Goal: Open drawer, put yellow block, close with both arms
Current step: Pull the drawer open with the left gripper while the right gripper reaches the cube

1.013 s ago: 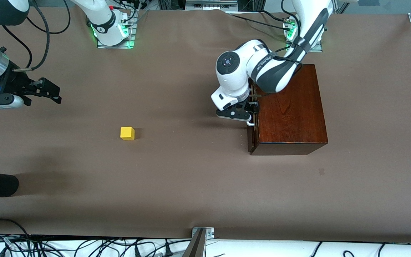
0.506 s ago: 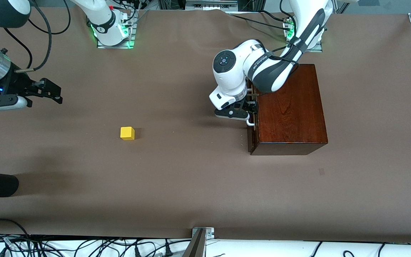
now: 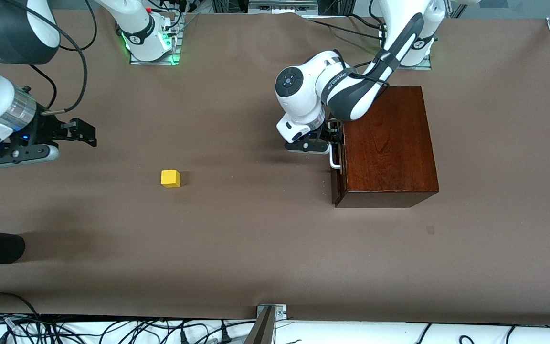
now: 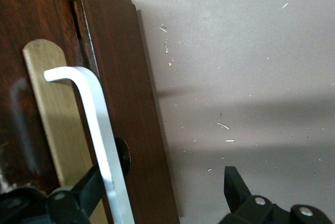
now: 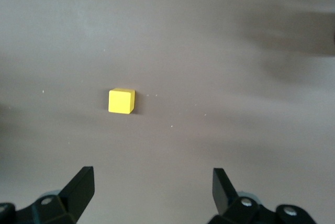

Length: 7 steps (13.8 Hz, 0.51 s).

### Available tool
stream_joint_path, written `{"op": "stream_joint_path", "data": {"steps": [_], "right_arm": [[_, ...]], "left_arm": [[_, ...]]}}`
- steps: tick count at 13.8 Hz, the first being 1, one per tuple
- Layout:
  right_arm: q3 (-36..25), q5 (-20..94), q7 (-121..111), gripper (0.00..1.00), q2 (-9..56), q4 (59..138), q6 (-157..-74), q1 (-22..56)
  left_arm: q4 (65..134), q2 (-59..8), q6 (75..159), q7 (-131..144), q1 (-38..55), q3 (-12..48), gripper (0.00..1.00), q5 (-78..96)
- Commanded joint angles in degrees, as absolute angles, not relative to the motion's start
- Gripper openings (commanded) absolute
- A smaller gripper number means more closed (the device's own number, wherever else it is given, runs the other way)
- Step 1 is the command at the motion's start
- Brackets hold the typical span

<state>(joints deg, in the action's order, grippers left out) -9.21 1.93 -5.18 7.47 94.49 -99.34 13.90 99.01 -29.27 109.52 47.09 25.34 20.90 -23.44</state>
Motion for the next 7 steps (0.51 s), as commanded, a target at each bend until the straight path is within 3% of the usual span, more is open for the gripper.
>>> {"op": "stream_joint_path", "data": {"steps": [1, 7], "right_arm": [[-9.1, 1.8, -6.4, 1.00, 8.5, 93.3, -97.6, 14.1], [-9.1, 1.8, -5.9, 1.00, 10.3, 93.3, -94.9, 14.7]], "left_arm": [[99.4, -30.2, 108.6, 49.0, 25.2, 20.7, 1.00, -27.1], [94.9, -32.0, 111.8, 51.7, 27.9, 20.9, 1.00, -26.3]]}}
